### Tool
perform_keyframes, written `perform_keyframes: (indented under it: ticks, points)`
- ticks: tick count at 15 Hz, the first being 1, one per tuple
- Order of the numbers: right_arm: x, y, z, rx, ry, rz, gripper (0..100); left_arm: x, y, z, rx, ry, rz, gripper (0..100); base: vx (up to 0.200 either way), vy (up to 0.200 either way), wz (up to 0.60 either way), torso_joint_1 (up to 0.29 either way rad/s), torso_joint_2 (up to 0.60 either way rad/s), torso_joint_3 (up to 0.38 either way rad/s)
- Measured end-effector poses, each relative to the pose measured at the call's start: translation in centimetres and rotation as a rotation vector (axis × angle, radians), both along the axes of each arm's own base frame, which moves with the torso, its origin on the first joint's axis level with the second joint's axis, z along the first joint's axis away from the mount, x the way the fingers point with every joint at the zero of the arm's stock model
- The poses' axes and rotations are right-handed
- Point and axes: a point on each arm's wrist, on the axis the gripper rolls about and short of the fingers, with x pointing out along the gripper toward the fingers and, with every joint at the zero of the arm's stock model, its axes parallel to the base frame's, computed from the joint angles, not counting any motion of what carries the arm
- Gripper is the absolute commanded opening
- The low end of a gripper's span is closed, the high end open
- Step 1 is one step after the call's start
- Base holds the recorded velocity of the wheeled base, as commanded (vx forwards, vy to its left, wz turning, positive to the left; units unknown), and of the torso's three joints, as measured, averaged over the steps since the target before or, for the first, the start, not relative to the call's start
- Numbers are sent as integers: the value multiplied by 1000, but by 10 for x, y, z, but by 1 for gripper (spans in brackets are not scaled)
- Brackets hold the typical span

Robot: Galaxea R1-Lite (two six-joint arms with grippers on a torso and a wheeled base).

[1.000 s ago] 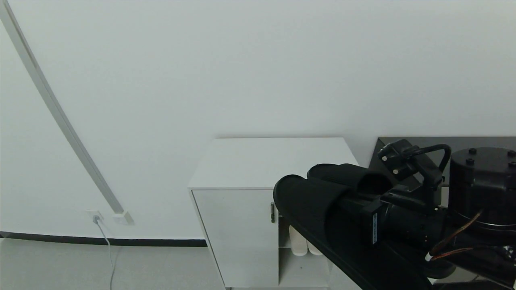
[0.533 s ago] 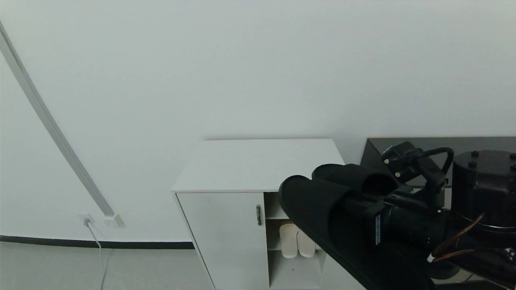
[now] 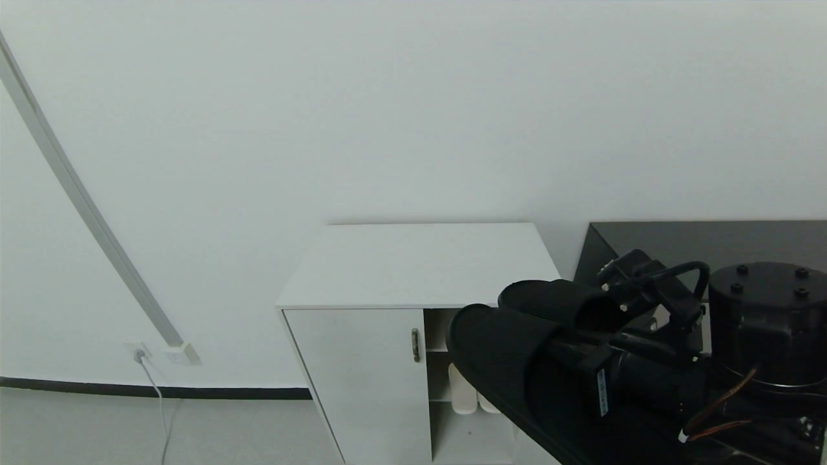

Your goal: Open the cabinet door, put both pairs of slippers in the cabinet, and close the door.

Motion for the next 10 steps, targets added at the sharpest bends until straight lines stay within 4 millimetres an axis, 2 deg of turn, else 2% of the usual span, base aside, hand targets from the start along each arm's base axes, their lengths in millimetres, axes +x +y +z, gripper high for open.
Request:
perform_keyframes:
  ticks: [2,10]
  points:
    - [0,0,-1,-3,2,0,0,0,0,0,0,-1,0,0,0,0,0,-47,87,52]
    - [0,1,-4,-9,14,9,0,0,0,0,-2,0,0,0,0,0,0,-147,335,184]
